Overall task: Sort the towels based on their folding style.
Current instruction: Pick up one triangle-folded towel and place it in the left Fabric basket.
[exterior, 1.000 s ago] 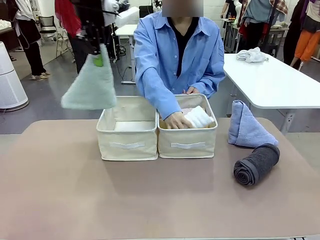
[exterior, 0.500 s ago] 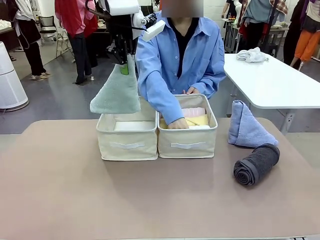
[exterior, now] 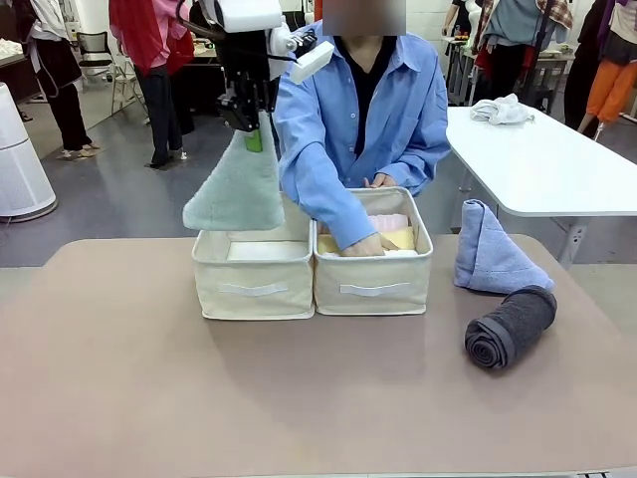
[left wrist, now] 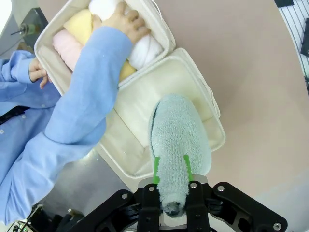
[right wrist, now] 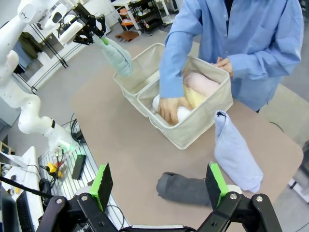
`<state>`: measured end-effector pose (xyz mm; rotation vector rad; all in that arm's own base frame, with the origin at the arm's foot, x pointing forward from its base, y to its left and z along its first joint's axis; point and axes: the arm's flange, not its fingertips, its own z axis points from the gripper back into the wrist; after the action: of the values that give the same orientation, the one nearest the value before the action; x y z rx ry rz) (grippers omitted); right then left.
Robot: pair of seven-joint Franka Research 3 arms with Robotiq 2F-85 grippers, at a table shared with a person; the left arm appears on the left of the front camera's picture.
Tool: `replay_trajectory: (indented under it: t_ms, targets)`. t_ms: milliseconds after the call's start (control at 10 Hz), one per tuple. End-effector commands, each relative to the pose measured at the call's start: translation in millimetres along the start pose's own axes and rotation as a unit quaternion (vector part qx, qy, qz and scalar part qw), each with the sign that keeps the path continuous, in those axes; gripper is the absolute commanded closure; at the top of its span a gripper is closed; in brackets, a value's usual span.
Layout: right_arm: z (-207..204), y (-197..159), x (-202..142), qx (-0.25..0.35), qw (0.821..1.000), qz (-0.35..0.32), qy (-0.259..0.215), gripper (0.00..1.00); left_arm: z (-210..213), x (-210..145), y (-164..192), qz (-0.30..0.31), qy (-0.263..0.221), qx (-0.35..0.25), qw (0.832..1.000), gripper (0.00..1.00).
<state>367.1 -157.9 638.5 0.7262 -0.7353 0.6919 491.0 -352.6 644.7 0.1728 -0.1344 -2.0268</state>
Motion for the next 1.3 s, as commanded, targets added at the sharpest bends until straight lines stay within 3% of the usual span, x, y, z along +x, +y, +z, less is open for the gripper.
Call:
replay_trajectory:
  t_ms: [0, 200, 500, 1200]
  targets:
    - [-1.2, 0.7, -0.9, 0.006, 1.000, 0.003, -0.007, 0.00, -3.3, 17.3, 20.2, 0.029, -0.031, 0.004, 0.999, 0.84]
    - [-1.2, 0.7, -0.9, 0.006, 1.000, 0.003, -0.007, 0.00, -30.5, 13.4, 23.8, 0.060, -0.018, -0.020, 0.998, 0.84]
    - [-1.2, 0.7, -0.9, 0.006, 1.000, 0.003, -0.007, 0.00, -67.8, 2.1, 17.8, 0.082, -0.039, -0.046, 0.995, 0.84]
    - [-1.2, 0.7, -0.9, 0.006, 1.000, 0.003, -0.007, 0.00, -131.3, 4.9, 16.3, 0.097, -0.021, -0.038, 0.994, 0.84]
